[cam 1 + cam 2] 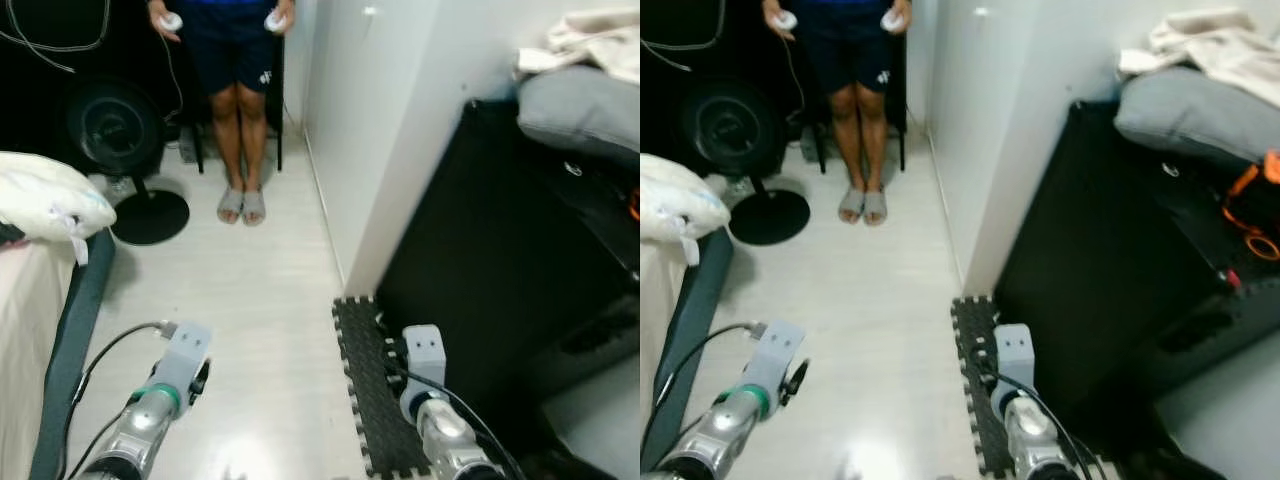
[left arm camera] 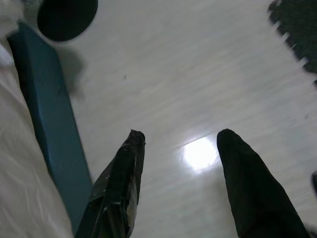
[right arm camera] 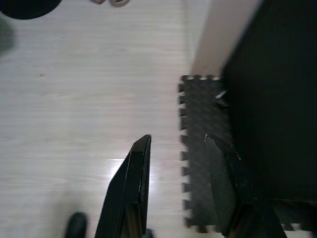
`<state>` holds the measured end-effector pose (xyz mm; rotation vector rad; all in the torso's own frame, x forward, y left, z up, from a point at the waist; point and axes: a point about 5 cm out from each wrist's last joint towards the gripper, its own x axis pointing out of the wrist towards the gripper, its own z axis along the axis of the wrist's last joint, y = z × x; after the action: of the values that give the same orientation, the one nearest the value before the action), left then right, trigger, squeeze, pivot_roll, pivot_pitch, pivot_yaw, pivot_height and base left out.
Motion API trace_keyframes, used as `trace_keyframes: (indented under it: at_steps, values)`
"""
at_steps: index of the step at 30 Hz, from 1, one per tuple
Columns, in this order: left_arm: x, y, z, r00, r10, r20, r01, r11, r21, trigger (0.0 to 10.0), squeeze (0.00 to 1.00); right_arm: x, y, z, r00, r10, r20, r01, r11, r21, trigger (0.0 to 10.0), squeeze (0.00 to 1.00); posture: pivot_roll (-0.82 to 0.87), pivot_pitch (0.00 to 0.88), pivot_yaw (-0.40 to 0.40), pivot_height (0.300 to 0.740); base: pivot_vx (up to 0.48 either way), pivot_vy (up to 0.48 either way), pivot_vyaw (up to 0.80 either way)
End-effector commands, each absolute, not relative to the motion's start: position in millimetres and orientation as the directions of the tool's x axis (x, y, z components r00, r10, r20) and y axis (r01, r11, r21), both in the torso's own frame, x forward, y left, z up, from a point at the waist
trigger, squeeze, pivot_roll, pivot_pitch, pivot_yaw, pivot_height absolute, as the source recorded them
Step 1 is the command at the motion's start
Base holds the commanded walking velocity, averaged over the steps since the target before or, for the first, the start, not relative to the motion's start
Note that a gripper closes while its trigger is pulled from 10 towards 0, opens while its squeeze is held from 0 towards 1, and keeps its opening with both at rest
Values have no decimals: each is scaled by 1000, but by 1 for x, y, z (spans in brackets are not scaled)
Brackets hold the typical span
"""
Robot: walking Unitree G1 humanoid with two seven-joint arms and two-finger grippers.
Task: Clean up the room
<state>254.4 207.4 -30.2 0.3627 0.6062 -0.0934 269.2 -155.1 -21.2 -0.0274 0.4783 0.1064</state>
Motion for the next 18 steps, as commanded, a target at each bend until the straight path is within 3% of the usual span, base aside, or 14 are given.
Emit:
trace_keyframes:
  at_steps: [1, 18]
  values:
    - [253, 206, -32, 808, 14, -589, 211, 927, 310, 10000, 0, 259, -156, -31, 858, 90, -506, -99, 995, 10, 10000, 0, 20, 16, 60, 740, 458, 0, 0]
    - [253, 206, -33, 804, 8, -595, 227, 920, 319, 10000, 0, 261, -156, -29, 866, 90, -492, -84, 996, 33, 10000, 0, 19, 11, 65, 740, 456, 0, 0]
